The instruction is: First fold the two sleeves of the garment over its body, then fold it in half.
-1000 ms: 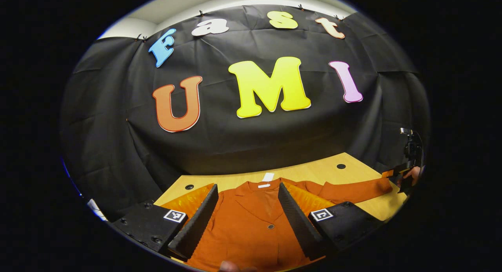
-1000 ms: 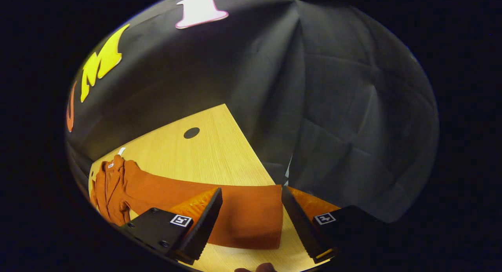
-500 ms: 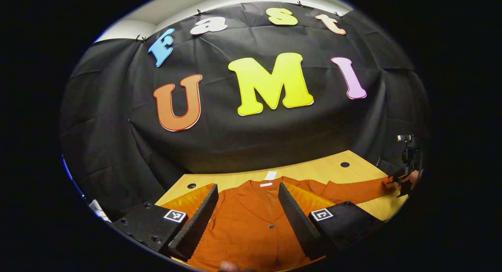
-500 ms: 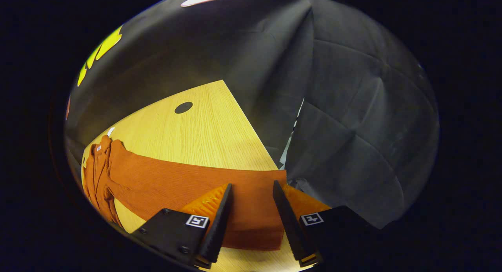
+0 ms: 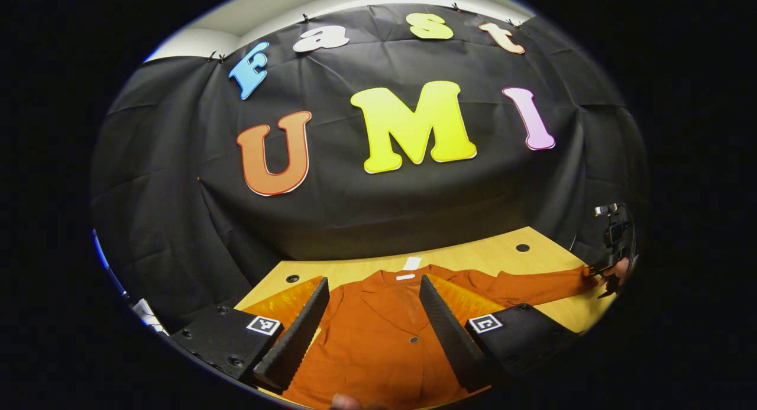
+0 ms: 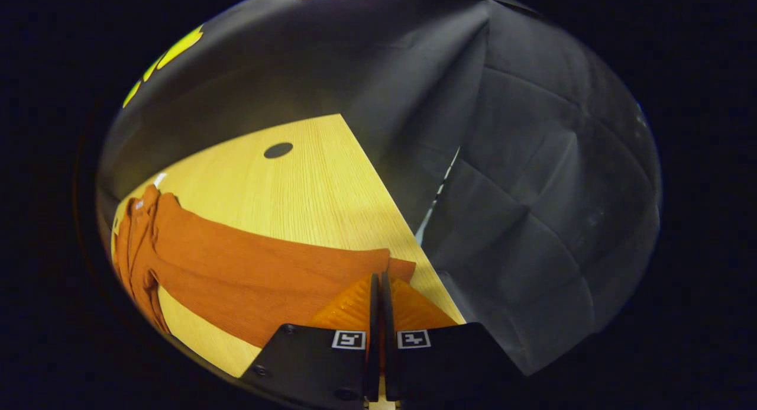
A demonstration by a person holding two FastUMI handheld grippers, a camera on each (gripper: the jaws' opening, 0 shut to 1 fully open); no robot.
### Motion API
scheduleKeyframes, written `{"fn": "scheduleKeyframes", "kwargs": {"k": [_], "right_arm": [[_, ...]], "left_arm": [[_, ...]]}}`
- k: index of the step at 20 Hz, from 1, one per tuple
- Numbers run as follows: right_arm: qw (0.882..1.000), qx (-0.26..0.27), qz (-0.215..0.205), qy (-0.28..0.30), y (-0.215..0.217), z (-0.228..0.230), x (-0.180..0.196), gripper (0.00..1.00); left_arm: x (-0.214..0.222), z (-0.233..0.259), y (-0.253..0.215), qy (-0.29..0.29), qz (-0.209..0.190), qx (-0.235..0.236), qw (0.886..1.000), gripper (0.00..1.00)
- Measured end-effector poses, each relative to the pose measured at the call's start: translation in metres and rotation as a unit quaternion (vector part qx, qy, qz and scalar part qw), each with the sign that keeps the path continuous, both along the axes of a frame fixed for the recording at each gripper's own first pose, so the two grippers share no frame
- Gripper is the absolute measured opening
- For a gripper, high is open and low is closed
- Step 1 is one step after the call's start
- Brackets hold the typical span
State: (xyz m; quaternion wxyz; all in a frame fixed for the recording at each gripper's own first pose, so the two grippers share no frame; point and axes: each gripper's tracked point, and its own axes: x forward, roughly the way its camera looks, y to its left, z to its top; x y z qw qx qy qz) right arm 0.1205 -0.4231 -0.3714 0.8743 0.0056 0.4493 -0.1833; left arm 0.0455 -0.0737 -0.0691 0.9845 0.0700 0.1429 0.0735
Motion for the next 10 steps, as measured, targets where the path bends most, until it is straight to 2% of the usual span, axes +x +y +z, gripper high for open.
{"fn": "scheduleKeyframes", "kwargs": {"k": [1,3,5,6,7,10], "right_arm": [[1.000,-0.011,0.004,0.008,0.000,0.000,-0.003,0.05],[1.000,0.013,0.002,0.003,0.008,0.006,0.001,0.05],[0.999,0.026,-0.012,-0.030,0.008,0.023,0.006,0.06],[0.999,0.028,-0.016,-0.041,0.009,0.031,0.008,0.02],[0.998,0.031,-0.019,-0.047,0.010,0.034,0.010,0.05],[0.998,0.018,-0.013,-0.064,0.013,0.058,0.013,0.05]], "left_arm": [[-0.002,0.001,0.006,-0.002,0.005,0.004,1.000,0.99],[-0.008,0.004,0.016,-0.006,0.014,0.009,1.000,0.99],[-0.013,0.005,0.029,-0.010,0.023,0.016,1.000,0.99],[-0.015,0.005,0.032,-0.011,0.026,0.016,0.999,0.99],[-0.015,0.004,0.037,-0.013,0.028,0.016,0.999,0.99],[-0.014,-0.001,0.047,-0.014,0.029,0.003,0.999,0.99]]}}
